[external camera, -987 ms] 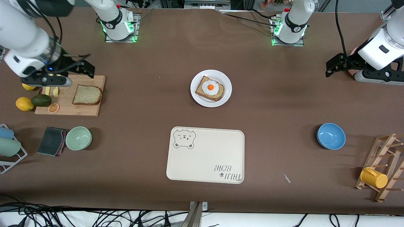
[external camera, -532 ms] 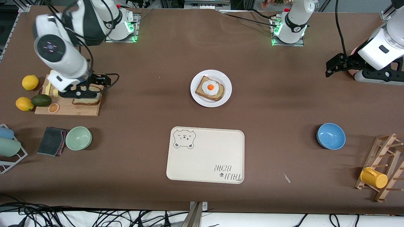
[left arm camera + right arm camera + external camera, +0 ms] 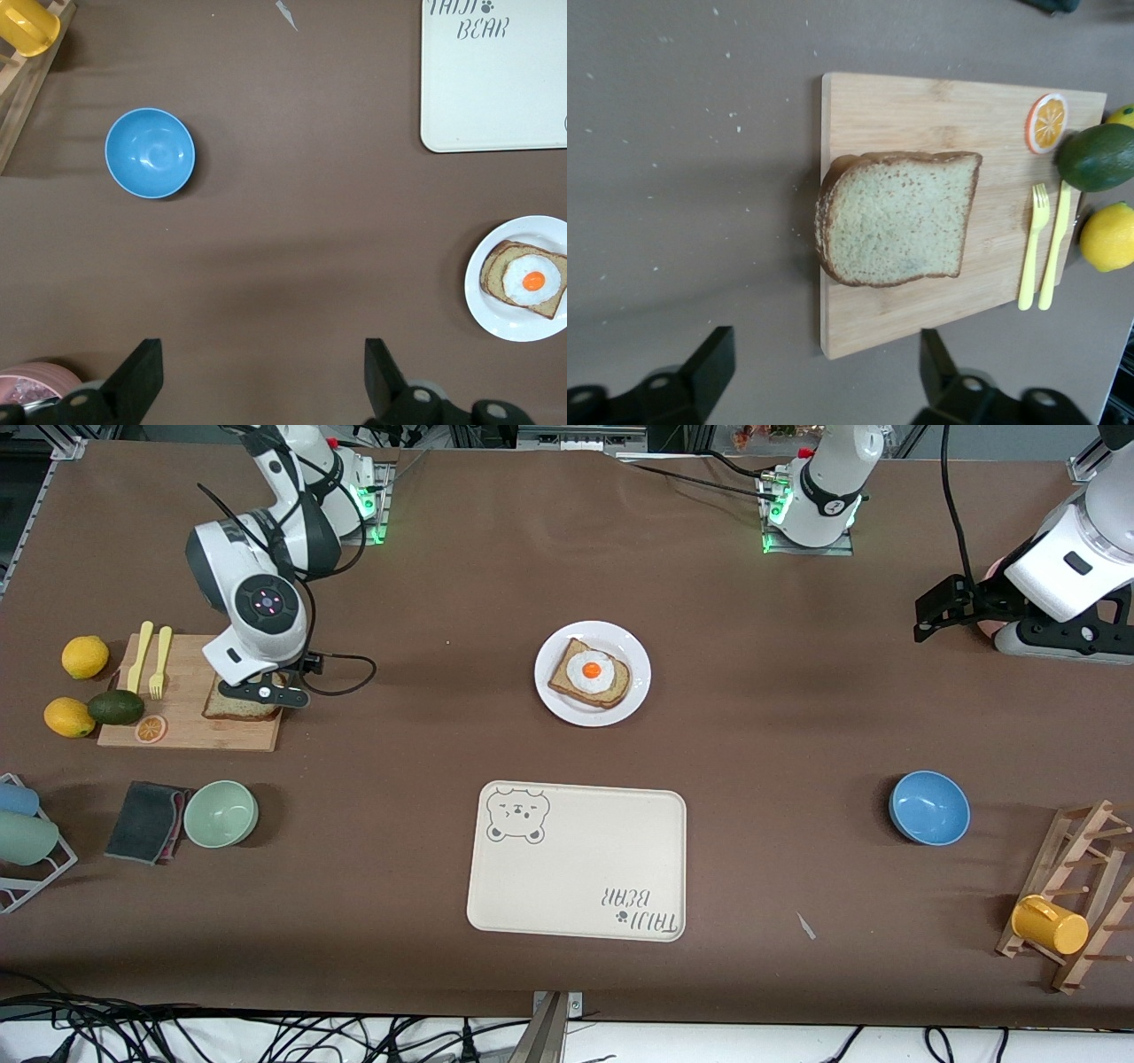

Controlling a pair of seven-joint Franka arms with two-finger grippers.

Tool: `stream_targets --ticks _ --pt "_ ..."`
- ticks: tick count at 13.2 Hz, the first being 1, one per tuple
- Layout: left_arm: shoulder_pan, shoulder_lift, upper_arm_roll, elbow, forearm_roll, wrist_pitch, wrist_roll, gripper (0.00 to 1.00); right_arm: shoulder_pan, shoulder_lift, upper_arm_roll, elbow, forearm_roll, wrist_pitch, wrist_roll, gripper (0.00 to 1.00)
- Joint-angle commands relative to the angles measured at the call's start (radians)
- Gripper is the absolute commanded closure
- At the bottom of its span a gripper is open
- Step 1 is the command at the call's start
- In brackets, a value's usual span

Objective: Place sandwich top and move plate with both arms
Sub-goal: 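Reach the right gripper down to the bread slice on the board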

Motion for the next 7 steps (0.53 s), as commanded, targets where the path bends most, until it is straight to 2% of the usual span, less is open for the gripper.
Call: stream_targets --ticks 1,4,7 --pt "0.005 0.006 -0.002 0.020 -0.013 -0.012 0.005 0.00 -0.005 0.039 0.004 0.009 -0.041 0.015 0.050 0.12" --pt "0.005 0.006 -0.002 0.020 -0.013 -0.012 0.005 0.00 -0.015 0.111 -0.016 0.015 -0.159 0.058 0.108 0.12" --pt "0.005 0.006 -0.002 0.020 -0.013 -0.014 0.005 0.00 -0.018 0.158 -0.017 0.022 -0.236 0.076 0.148 0.12"
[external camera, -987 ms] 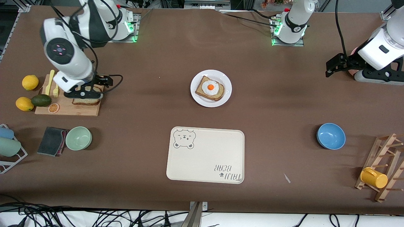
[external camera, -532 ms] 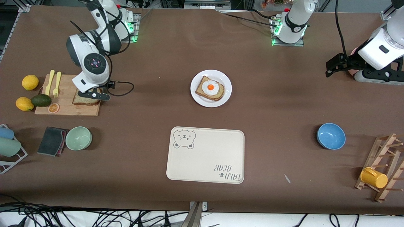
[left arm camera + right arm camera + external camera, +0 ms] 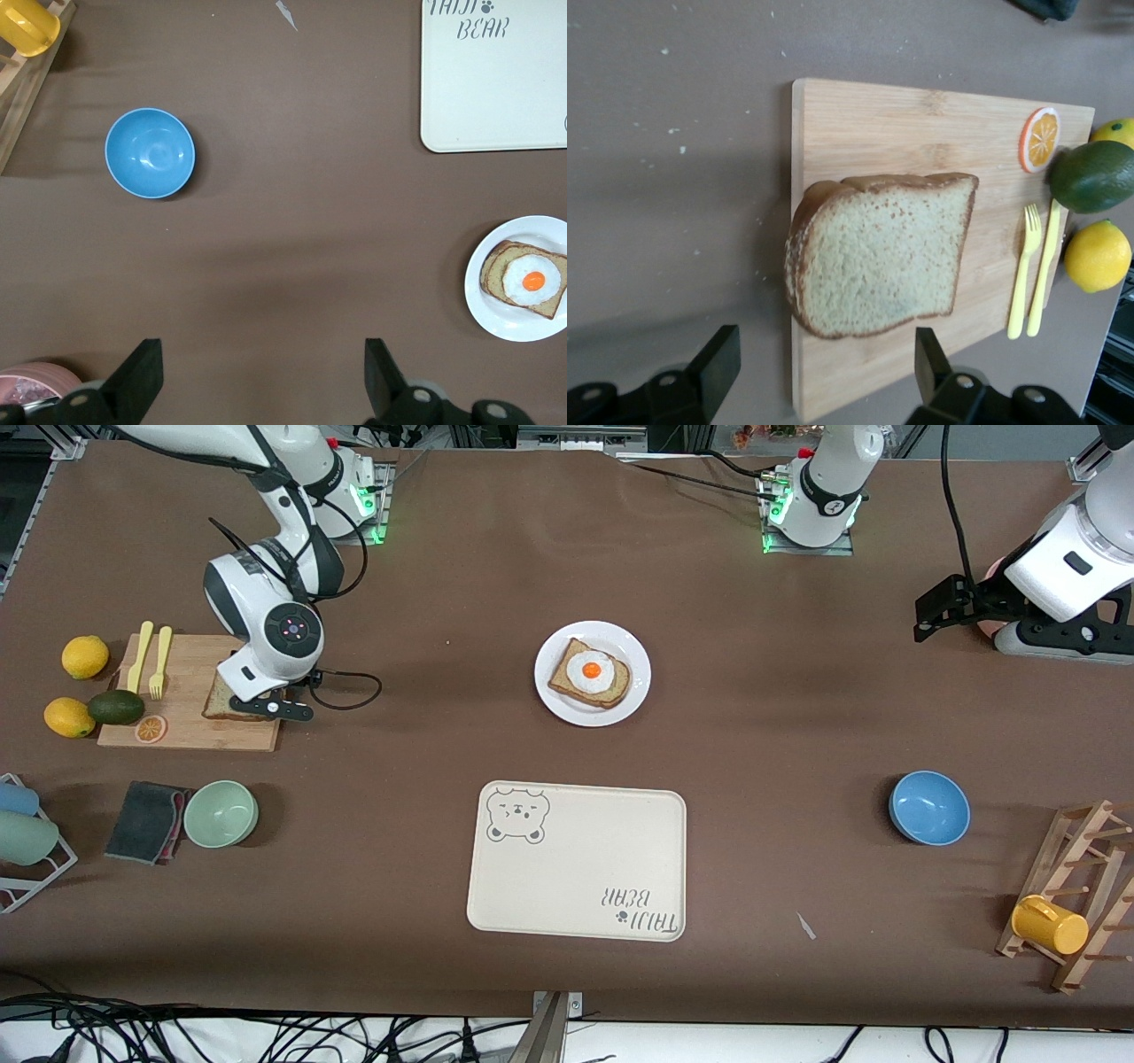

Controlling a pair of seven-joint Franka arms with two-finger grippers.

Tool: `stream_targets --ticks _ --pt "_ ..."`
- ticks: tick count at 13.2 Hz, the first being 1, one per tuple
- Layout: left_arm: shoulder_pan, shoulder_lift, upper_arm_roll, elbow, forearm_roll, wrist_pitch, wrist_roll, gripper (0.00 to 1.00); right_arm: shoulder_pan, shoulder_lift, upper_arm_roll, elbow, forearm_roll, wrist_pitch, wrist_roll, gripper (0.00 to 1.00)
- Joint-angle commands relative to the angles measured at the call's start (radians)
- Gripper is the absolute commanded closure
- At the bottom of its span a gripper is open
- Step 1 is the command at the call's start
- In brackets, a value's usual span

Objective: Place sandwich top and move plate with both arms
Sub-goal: 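Grasp the bread slice edge with the right gripper and lift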

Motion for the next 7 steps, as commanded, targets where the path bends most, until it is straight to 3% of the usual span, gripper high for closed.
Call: stream_targets --ticks 1,7 --pt "0.005 0.006 -0.002 0.020 -0.013 -0.014 0.005 0.00 -0.016 0.039 -0.002 0.026 -0.060 0.019 0.032 0.12" --pt "0.005 0.006 -0.002 0.018 -0.013 -0.014 0.007 0.00 -0.049 0.108 -0.005 0.057 -0.062 0.059 0.034 0.29"
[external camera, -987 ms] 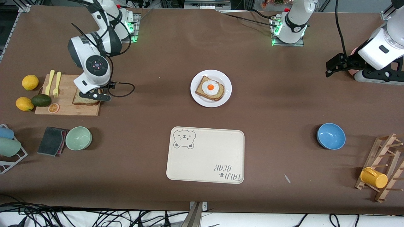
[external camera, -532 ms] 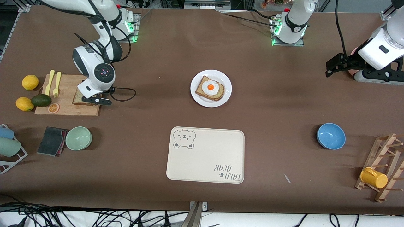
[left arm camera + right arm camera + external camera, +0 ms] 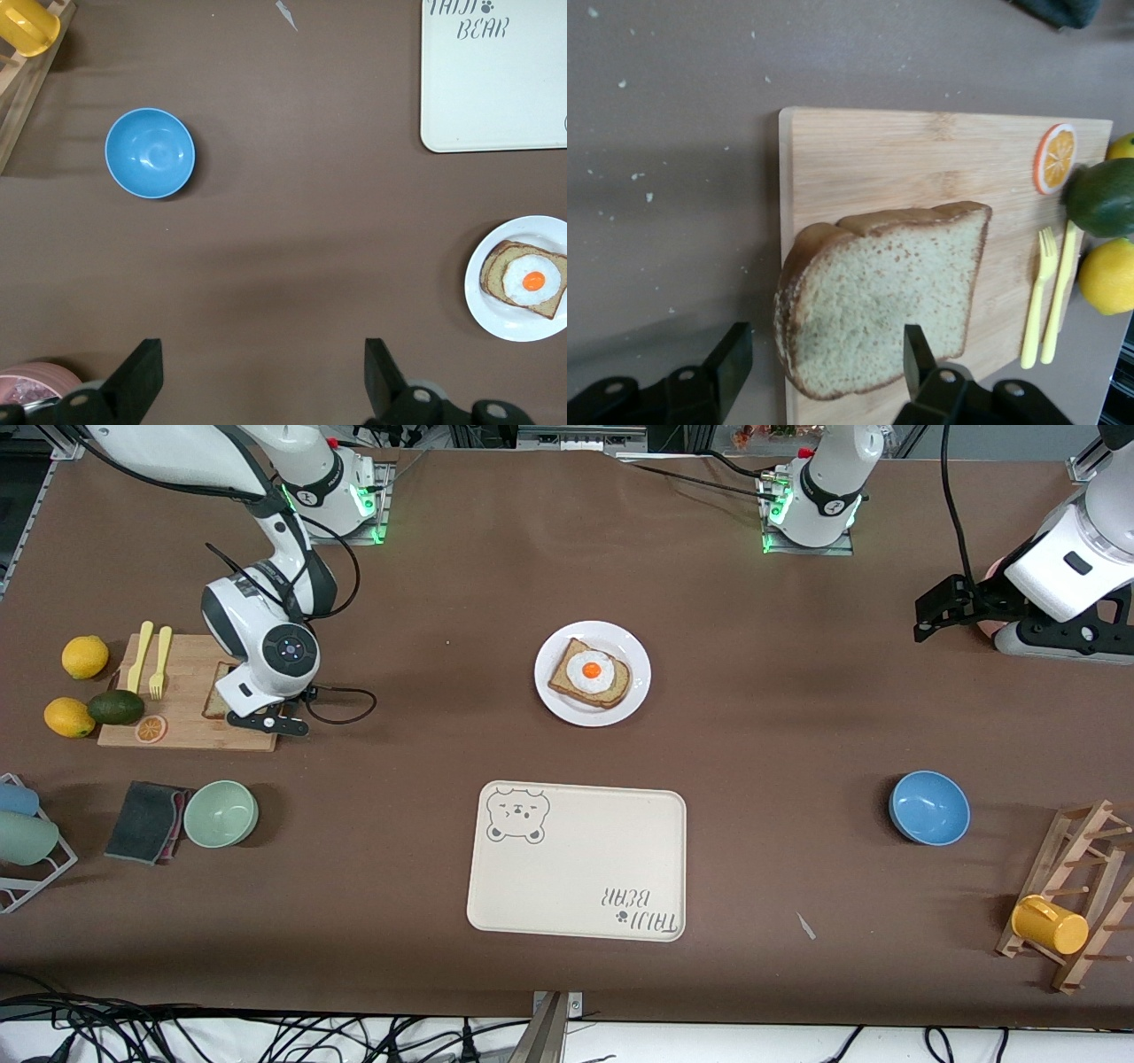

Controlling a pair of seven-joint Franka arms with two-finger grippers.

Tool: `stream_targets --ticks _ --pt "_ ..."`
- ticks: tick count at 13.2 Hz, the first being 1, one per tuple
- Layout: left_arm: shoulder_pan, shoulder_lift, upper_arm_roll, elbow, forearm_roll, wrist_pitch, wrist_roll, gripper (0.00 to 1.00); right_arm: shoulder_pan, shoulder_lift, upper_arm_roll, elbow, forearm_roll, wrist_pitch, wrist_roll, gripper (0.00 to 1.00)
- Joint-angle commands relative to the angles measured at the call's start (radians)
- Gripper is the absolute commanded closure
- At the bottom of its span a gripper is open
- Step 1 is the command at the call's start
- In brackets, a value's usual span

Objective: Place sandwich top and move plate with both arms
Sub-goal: 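Grasp the bread slice edge with the right gripper and lift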

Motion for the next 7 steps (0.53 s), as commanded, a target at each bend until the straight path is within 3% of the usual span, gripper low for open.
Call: stream_targets --ticks 1,7 --pt "0.005 0.006 -0.002 0.018 -0.013 -0.015 0.005 0.00 -0.016 0.029 0.006 0.014 -0.023 0.016 0.012 0.30" --pt "0.005 0.008 -0.002 0.018 -0.013 -0.015 0.005 0.00 -0.023 0.055 0.006 0.025 -0.020 0.026 0.014 0.36"
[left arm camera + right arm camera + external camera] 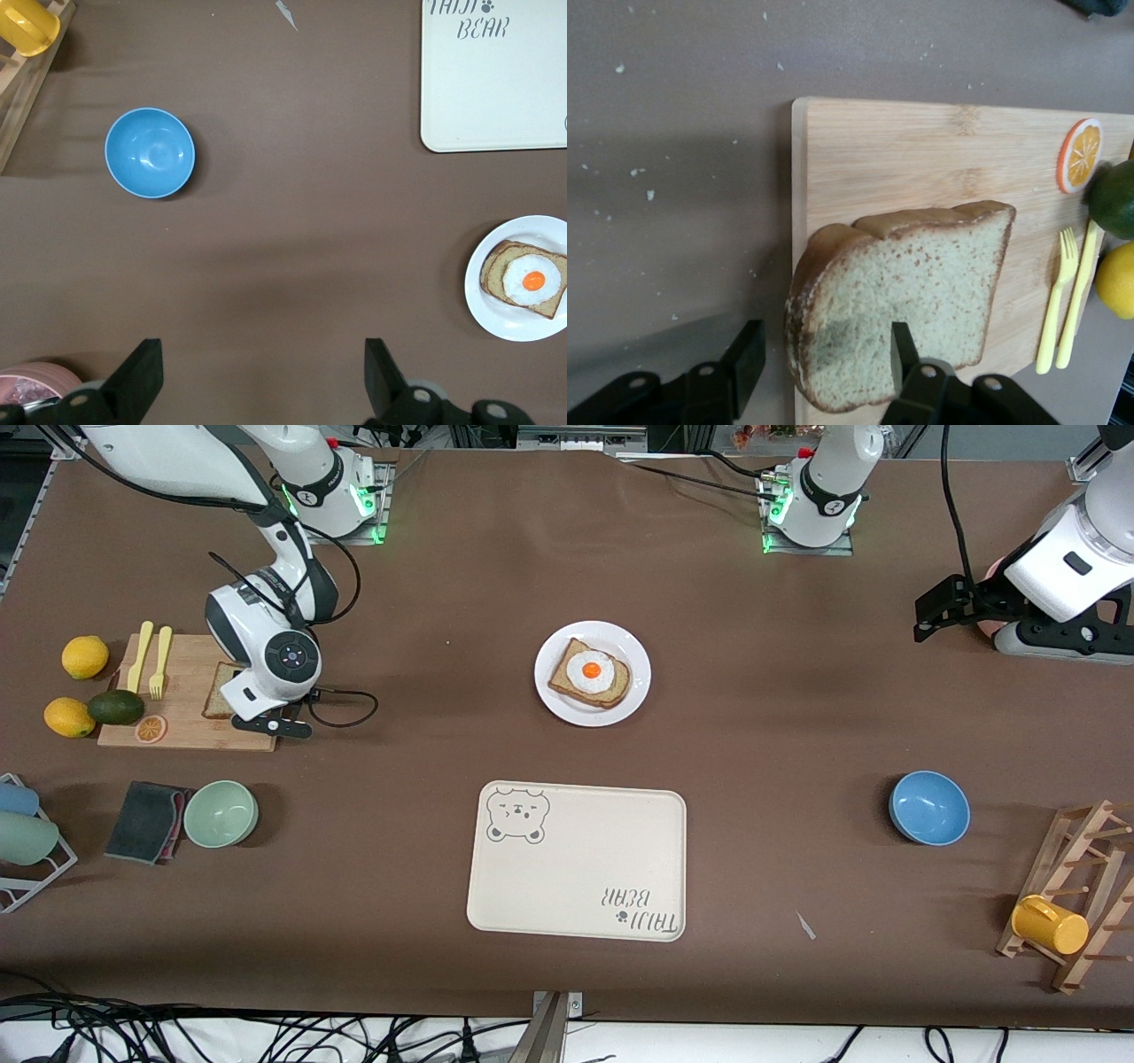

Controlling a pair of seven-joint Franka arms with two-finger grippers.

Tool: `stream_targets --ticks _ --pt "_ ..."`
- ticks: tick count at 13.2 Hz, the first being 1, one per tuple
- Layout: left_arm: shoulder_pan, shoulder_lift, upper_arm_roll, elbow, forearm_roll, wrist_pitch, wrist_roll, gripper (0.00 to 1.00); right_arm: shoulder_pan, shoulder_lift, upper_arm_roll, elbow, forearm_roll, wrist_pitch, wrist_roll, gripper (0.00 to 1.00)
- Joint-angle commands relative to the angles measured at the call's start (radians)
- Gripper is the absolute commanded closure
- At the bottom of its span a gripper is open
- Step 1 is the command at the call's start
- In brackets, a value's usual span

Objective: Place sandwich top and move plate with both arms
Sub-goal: 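Grasp the bread slice edge with the right gripper and lift, then carry the bread slice with the right gripper over the egg toast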

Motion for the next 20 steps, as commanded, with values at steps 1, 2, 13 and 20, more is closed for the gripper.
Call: stream_targets --ticks 1,2,13,20 --pt "0.007 0.007 -0.002 0.018 -0.013 -0.013 0.005 0.00 -0.023 0.041 0.006 0.030 -0.020 0.018 0.014 0.39" --pt "0.008 0.007 -0.002 0.018 -0.013 -0.015 0.007 0.00 -0.025 0.042 0.006 0.031 -0.018 0.017 0.012 0.44" --pt "0.001 0.007 -0.002 0.020 -0.013 -0.013 0.002 0.00 -0.019 0.042 0.012 0.083 -0.012 -0.044 0.062 0.98" --pt "0.004 0.007 -0.002 0.020 -0.013 -0.013 0.005 0.00 -0.016 0.035 0.166 0.272 0.159 -0.348 0.043 1.00"
